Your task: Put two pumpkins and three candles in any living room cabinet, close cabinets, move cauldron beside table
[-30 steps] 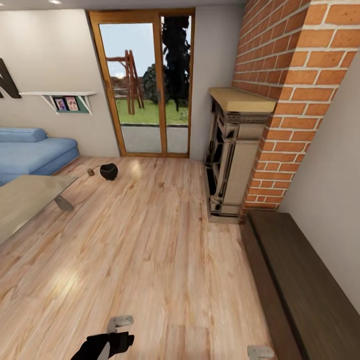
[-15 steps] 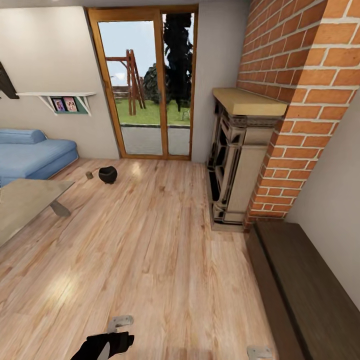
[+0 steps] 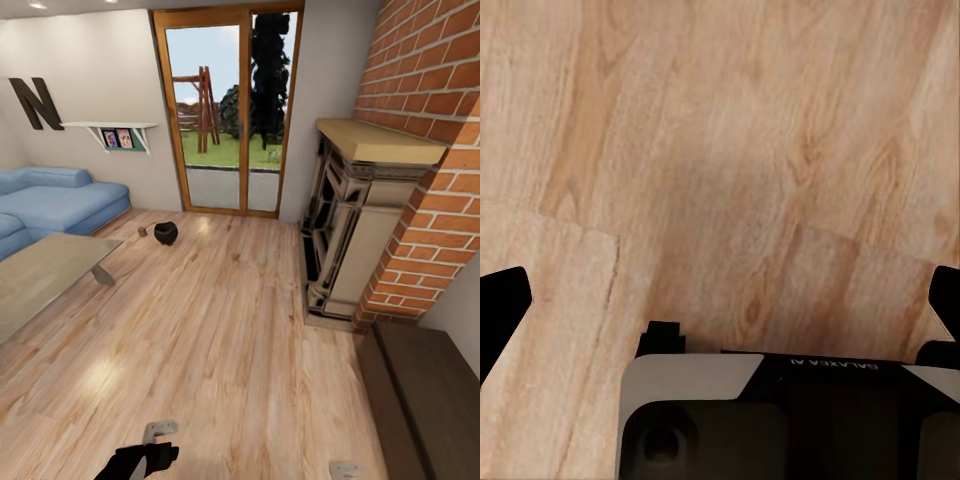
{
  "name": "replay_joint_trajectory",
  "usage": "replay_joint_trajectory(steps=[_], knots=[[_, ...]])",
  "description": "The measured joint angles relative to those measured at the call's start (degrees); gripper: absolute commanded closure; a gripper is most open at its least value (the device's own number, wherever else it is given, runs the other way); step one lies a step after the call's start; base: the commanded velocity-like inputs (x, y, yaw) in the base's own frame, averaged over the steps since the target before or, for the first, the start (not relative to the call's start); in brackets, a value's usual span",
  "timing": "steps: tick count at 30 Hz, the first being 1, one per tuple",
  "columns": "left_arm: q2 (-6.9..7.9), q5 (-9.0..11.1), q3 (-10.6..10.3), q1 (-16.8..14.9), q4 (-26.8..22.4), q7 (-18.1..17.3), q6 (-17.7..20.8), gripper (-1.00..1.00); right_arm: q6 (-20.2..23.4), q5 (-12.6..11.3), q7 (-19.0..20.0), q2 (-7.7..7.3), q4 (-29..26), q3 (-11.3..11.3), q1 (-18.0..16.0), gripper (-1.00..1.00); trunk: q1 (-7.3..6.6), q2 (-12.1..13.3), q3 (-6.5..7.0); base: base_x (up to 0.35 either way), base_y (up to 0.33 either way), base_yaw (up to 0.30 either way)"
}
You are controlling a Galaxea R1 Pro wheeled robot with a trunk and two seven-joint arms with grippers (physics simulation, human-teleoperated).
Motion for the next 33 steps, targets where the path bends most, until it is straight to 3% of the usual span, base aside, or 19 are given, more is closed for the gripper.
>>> replay_joint_trajectory(steps=[26,33], knots=[[-0.07,0.01,-0.03,0.00,0.00,-0.01,0.00,-1.00,-0.03,0.00,0.09,0.00,0.00,0.00,0.00,-1.00,0.00,0.00,0.00,0.325,0.000,0.289],[-0.07,0.08,-0.03,-0.01,0.02,0.01,-0.01,-1.00,-0.03,0.00,0.33,-0.01,-0.02,0.00,0.01,-1.00,0.00,0.00,0.00,0.325,0.000,0.101]])
